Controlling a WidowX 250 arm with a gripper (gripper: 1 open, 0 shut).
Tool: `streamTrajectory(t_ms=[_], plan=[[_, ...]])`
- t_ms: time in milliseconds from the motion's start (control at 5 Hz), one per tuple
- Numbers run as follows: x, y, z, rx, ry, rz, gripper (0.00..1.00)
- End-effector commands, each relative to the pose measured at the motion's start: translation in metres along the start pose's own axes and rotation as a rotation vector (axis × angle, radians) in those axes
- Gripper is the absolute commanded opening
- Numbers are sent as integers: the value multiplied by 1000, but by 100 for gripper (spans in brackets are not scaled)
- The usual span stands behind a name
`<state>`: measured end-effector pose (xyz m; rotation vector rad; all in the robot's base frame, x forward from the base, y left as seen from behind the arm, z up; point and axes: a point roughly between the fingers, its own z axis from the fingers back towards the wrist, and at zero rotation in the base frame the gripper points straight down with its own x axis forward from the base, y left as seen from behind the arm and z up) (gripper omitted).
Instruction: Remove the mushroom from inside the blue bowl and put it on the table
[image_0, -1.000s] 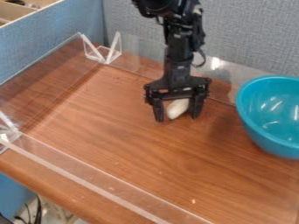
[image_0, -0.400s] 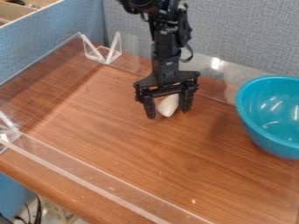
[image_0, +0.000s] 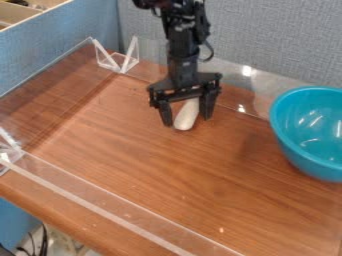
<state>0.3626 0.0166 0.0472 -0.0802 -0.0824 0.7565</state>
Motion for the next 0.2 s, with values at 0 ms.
streamTrajectory(t_ms=[0], plan=[[19, -7, 21, -54, -69, -10, 0]])
